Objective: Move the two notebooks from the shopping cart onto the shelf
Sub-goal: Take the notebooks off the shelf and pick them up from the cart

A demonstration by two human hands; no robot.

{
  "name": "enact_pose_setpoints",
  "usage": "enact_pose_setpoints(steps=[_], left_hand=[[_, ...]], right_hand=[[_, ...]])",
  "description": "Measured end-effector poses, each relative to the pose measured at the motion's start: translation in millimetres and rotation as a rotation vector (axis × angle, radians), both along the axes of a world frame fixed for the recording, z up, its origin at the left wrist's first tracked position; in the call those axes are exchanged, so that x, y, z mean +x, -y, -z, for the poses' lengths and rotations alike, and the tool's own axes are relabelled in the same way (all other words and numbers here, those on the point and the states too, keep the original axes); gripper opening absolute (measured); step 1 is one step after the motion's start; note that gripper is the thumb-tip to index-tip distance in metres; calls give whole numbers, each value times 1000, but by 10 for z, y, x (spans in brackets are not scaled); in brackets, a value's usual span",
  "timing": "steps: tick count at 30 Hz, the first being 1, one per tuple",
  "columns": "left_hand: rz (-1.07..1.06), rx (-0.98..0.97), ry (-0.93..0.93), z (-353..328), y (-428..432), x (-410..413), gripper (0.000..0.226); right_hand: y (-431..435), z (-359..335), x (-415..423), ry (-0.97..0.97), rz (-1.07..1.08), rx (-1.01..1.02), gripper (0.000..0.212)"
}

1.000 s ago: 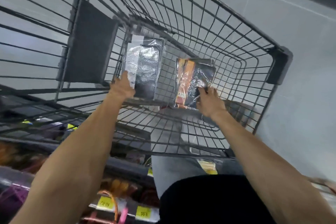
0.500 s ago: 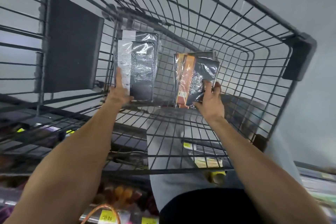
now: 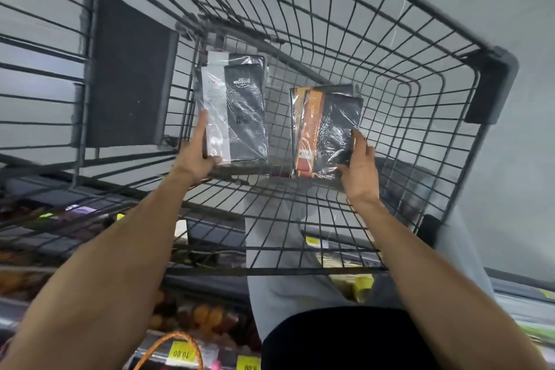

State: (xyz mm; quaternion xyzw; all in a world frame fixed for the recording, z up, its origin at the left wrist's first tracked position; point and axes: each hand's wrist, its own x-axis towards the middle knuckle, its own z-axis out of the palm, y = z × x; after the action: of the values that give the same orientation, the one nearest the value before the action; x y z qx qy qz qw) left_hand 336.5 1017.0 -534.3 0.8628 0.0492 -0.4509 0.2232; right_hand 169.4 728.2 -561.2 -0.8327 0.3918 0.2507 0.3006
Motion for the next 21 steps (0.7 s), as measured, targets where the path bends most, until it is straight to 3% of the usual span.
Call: enact_pose_setpoints(steps=[7, 16, 21], left_hand=[[-18, -34, 6, -101, 88, 27, 115], [-129, -126, 4, -385, 220, -43, 113], [-394, -191, -21, -653, 357, 29, 93]], right_hand=[[-34, 24, 18, -2, 93, 48, 106], [0, -122, 3, 14, 146, 124, 71], [50, -351, 95, 81, 176, 232, 55]])
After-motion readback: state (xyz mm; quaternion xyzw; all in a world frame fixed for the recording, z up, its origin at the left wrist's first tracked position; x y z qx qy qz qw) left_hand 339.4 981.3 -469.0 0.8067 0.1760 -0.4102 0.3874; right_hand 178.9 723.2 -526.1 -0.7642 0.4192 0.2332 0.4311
